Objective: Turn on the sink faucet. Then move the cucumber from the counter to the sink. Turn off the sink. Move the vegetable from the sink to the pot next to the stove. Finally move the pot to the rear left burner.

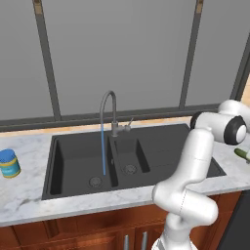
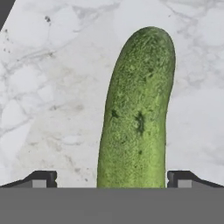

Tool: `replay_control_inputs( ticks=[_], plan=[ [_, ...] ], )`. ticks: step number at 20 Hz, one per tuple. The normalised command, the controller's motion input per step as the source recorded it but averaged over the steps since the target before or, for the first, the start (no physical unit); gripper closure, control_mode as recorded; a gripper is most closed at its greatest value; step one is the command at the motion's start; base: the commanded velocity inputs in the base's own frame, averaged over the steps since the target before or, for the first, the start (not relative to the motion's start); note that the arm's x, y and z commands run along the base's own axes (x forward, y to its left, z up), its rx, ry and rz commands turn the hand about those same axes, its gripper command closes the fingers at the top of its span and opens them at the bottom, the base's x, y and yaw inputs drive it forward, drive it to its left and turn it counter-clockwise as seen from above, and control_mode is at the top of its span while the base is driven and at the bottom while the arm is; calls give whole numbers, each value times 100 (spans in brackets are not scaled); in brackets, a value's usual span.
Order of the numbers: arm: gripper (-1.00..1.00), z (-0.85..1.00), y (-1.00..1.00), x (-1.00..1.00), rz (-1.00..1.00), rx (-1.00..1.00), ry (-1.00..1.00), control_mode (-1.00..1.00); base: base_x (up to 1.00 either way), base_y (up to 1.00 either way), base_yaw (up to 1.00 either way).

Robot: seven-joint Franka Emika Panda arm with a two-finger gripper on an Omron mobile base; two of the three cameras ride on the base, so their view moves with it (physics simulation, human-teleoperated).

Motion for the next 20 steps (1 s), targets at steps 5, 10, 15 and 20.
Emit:
replay_control_inputs(
  ticks=[5,10,15,20],
  plan=[
    [100,-45,28,-1,13,-2,-10,-100,0,0,0],
    [100,0,5,0,1,0,0,-100,0,0,0],
    [100,23,44,-6,0,0,-2,-100,0,0,0],
    [100,41,76,-4,0,0,-1,-100,0,0,0]
  ],
)
